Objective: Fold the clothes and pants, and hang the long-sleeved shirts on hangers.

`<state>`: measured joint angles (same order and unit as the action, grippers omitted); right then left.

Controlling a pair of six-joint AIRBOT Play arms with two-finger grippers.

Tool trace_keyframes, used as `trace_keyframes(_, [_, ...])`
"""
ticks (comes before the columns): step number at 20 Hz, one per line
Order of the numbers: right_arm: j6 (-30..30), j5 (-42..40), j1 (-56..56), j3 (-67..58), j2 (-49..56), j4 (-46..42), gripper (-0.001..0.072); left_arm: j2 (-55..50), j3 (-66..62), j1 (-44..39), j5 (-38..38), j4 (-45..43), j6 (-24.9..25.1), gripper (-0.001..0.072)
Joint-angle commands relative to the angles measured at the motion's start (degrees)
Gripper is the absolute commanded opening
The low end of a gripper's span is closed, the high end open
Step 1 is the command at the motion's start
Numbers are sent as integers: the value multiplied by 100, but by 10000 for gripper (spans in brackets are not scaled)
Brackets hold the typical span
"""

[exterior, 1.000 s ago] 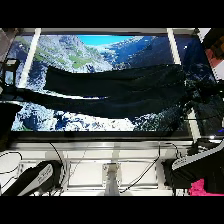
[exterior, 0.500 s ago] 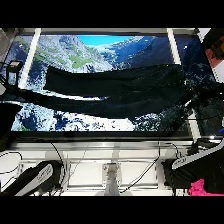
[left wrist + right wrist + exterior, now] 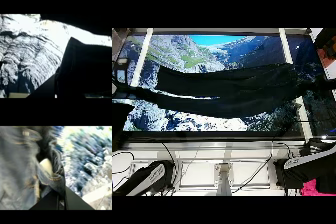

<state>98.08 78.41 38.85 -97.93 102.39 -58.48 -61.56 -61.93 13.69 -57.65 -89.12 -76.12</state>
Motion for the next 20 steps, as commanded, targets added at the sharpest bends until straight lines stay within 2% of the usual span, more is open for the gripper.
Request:
trace_keyframes(1, [-20,750,90,-1032,-391,24,20,0,-485,44,1117,-133,-1167,7])
trace_keyframes(3, [-9,1137,90,-1731,-448,-111,21,0,-817,44,1421,-136,-1156,7])
trace_keyframes(6, [0,1554,85,-2140,-503,-197,21,-9,-931,46,1362,-339,-1154,8])
trace_keyframes(8, [-4,1915,76,-2037,-503,-387,21,-83,-929,46,911,-352,-1147,8])
trace_keyframes(10, [-26,2260,74,-1718,-503,-800,21,-264,-922,46,140,-350,-820,8])
trace_keyframes(12, [-31,2424,74,-1318,-503,-1545,21,-540,-866,46,-697,-348,-461,8])
trace_keyframes(14, [-26,2485,76,-848,-503,-2275,20,-798,-529,28,-1051,-328,-308,8])
trace_keyframes(18, [109,2039,81,94,-503,-3265,20,-1200,267,-103,98,-114,-313,7])
trace_keyframes(20, [184,1567,79,393,-503,-3333,20,-1578,271,-267,658,212,-313,7])
